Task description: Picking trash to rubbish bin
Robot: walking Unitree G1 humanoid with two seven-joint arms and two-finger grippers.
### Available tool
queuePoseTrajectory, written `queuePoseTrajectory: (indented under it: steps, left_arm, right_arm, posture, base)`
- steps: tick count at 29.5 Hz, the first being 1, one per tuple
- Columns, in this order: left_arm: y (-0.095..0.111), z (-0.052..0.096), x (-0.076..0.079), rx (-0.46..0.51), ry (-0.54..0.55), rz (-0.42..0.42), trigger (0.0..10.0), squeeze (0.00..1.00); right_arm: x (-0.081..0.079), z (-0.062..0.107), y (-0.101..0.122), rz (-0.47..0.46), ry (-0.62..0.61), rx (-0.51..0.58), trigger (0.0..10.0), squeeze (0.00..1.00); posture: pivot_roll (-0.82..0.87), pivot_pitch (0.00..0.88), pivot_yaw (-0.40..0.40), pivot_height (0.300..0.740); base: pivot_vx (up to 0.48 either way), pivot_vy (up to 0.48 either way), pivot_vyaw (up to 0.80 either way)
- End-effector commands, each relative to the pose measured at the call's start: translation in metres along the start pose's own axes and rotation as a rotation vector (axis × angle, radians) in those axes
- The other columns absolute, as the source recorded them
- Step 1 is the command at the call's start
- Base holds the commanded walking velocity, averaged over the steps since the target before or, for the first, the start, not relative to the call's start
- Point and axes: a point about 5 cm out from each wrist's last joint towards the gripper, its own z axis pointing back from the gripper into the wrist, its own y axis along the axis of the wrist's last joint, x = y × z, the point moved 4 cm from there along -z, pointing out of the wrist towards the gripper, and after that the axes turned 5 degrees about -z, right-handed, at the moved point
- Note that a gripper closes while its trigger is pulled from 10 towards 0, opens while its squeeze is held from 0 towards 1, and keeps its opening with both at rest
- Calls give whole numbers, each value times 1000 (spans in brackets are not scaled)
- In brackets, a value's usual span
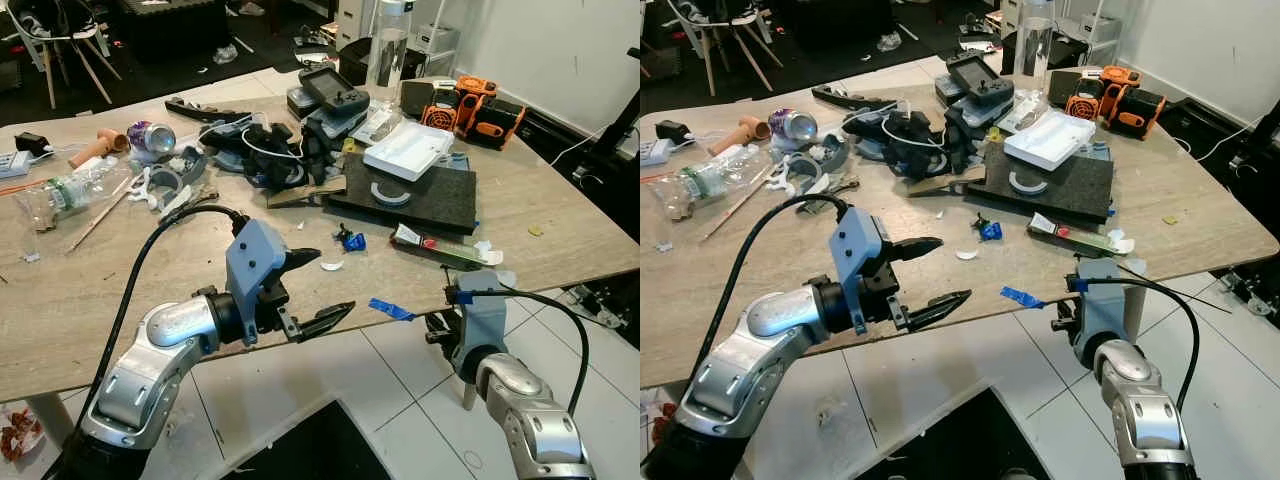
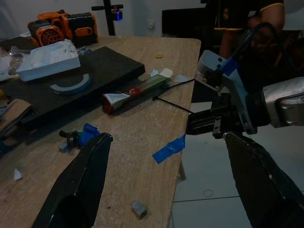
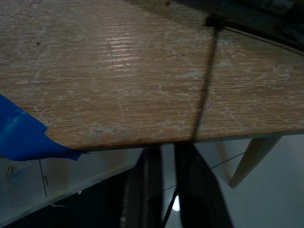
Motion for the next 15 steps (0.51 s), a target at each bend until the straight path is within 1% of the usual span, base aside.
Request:
queuePoseTrajectory:
  steps: [1,9,12,15]
  left_arm:
    - [0,2,6,-4,-27,11,10000,0]
    - [-2,4,8,-14,-41,15,10000,0]
    - [-2,4,8,-16,-46,15,10000,0]
    - [-3,6,10,-22,-57,17,10000,0]
  right_arm:
    - [-3,0,2,-8,9,14,0,0]
    - [-5,2,-1,-12,18,9,0,0]
    - [-7,4,-3,-20,27,3,0,0]
    - [-13,9,-6,-32,52,-8,0,0]
  posture:
    - [-1,170,47,740]
    - [0,159,44,740]
    - [1,154,43,740]
    - [5,145,43,740]
  base:
    - [0,0,0]
    - [0,0,0]
    - [0,0,0]
    - [0,0,0]
